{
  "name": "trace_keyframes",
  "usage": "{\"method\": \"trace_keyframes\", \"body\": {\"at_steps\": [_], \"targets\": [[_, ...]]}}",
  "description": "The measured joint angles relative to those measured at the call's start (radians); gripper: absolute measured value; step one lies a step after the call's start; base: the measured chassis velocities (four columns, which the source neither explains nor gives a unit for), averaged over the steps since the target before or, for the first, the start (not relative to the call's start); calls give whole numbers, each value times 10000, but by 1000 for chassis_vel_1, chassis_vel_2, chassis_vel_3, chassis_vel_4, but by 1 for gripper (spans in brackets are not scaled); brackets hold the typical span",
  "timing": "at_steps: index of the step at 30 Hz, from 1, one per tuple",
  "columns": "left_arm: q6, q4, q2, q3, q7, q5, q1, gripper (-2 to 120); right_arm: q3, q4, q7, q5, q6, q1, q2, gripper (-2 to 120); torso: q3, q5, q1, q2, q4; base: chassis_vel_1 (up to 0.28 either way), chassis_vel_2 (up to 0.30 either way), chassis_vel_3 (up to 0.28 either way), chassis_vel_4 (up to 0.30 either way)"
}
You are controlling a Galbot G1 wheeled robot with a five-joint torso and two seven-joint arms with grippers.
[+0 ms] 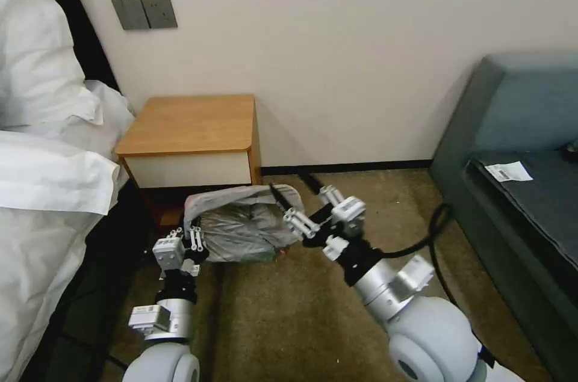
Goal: Pick up the garbage bag from the table and place it over the trash can.
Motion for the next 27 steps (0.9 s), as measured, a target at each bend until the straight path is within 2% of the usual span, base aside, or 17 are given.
{"method": "trace_keyframes", "body": {"at_steps": [4,5,8,11,12,13,18,22,27], "targets": [[-2,0,-38,21,9,112,29,11,-412,-1116,-1020,-2420,562,700,-247,22,0,1,0,0,-1,0,0,0,0],[-2,0,-38,21,9,112,29,11,-412,-1116,-1020,-2420,562,700,-247,22,0,1,0,0,-1,0,0,0,0],[-11,24,-71,67,23,211,56,11,-594,-1856,-1894,-3461,1080,1591,-352,7,1,0,0,-1,0,0,0,0,0],[-39,79,-129,102,24,405,76,11,-935,-2204,-2281,-3590,1018,2211,-436,0,1,0,0,-1,0,0,0,0,0],[-39,79,-129,102,24,405,76,11,-935,-2204,-2281,-3590,1018,2211,-436,0,1,0,0,-1,0,0,0,0,0],[-102,145,-180,114,31,642,81,11,-1390,-2434,-2553,-3530,698,2755,-551,0,1,-1,0,0,1,0,0,0,0],[-108,174,-242,188,35,836,80,11,-2189,-2888,-2746,-3224,139,3826,-684,0,1,0,0,0,0,0,0,0,0],[-139,325,-330,284,35,1371,67,11,-3200,-3440,-2862,-2787,-616,5177,-702,0,1,-1,0,-1,0,0,0,0,0],[-156,380,-408,410,17,1638,67,11,-3892,-3899,-2939,-2659,-906,5935,-676,0,2,-1,0,-1,0,0,0,0,0]]}}
